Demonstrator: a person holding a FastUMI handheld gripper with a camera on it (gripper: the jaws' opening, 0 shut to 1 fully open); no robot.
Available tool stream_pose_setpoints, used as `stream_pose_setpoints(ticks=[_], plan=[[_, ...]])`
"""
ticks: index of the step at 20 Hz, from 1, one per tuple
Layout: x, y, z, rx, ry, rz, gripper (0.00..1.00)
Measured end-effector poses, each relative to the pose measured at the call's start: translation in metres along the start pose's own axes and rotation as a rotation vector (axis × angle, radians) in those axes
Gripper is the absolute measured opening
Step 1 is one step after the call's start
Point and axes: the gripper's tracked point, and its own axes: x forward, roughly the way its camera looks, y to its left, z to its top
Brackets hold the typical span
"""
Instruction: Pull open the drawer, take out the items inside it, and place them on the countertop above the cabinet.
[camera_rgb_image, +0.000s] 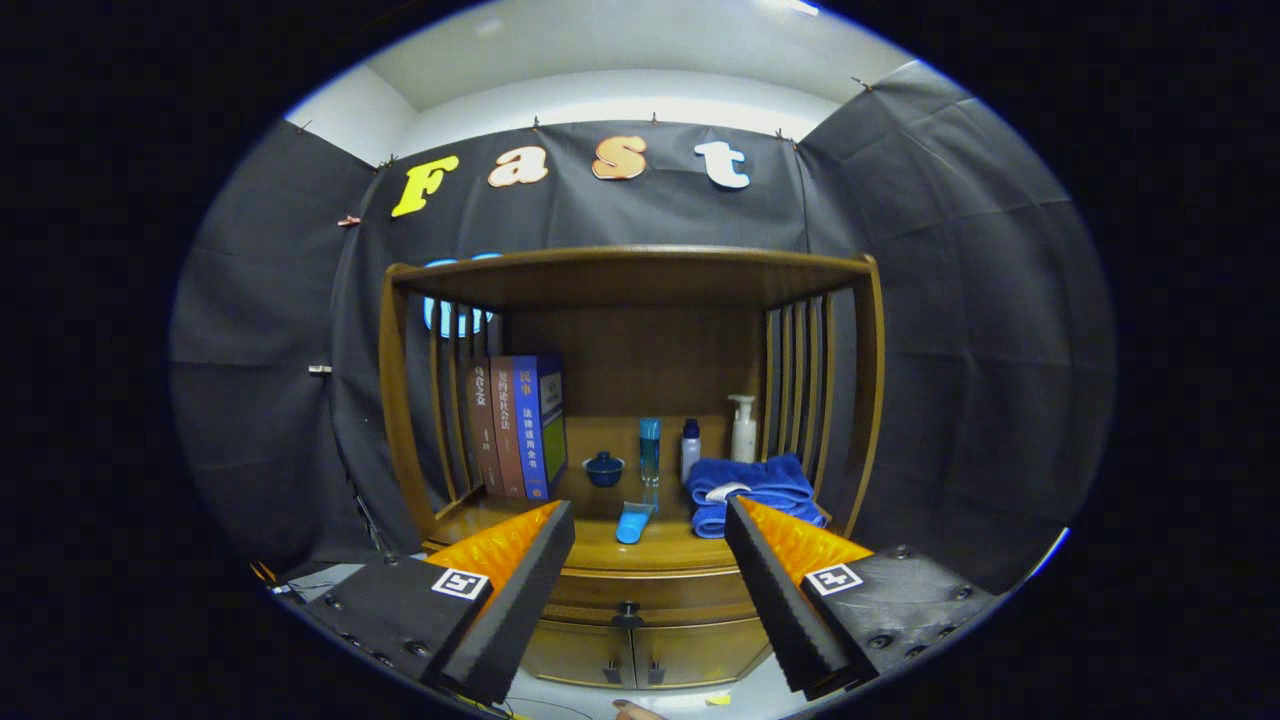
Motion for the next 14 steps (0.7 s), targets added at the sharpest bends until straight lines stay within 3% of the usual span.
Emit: stream_pose_setpoints(ticks=[6,14], plan=[[-0.034,0.003,0.028,0.007,-0.052,0.004,0.99],[-0.046,0.0,0.03,0.006,-0.058,0.003,0.99]])
